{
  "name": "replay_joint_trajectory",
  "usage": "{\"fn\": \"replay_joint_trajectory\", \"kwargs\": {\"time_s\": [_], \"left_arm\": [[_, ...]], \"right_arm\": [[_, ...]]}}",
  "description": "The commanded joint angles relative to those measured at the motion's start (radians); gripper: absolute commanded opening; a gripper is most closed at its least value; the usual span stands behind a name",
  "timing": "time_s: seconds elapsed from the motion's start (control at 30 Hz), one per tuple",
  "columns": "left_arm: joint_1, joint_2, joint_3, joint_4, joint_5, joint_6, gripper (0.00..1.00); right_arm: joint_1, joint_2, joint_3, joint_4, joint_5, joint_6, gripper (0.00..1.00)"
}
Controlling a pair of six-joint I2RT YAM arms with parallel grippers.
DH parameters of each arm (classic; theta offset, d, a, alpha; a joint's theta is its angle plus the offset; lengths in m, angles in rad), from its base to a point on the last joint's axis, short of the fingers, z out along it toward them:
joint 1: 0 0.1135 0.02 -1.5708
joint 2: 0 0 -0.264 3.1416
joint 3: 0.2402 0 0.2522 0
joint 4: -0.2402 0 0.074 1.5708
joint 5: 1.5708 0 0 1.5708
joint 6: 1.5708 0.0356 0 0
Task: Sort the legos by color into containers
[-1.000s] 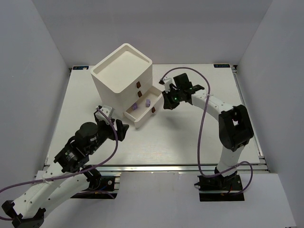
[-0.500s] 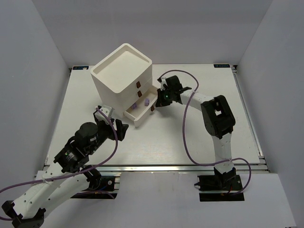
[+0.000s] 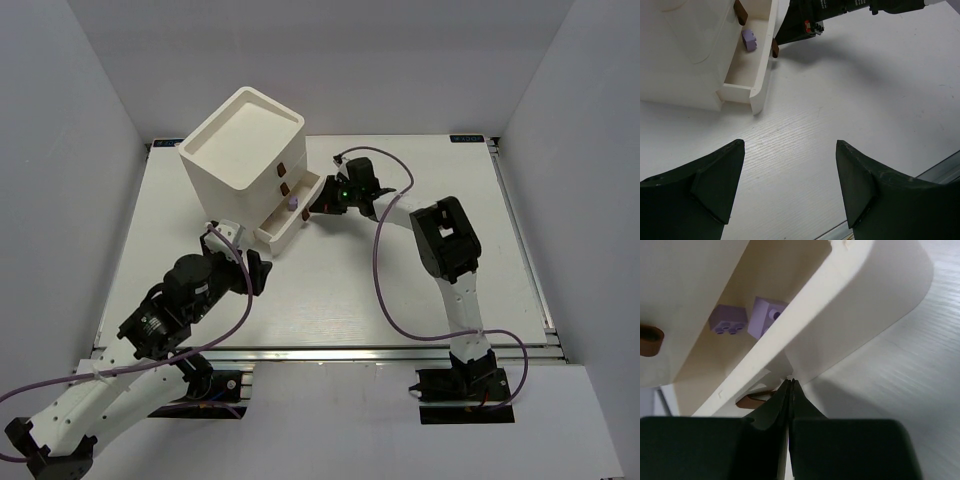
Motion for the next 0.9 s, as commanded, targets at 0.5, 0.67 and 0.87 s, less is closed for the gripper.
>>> {"fn": "replay_joint_trajectory", "kwargs": {"time_s": [0.5,0.67,0.87], "left_arm": [[0.004,0.005,-0.007,-0.007,-0.042,-0.009,0.84],[0.004,0.006,-0.009,-0.008,-0.044,-0.009,0.84],[0.004,0.006,-0.009,-0.007,-0.044,-0.01,0.84]], "right_arm": [[0.01,0.192,0.263,0.195,-0.163,0.268,0.0],[0.009,0.221,0.283,0.233,-0.17,0.299,0.0],[0.001,0.176,0.216,0.267,-0.168,0.271,0.0]]}}
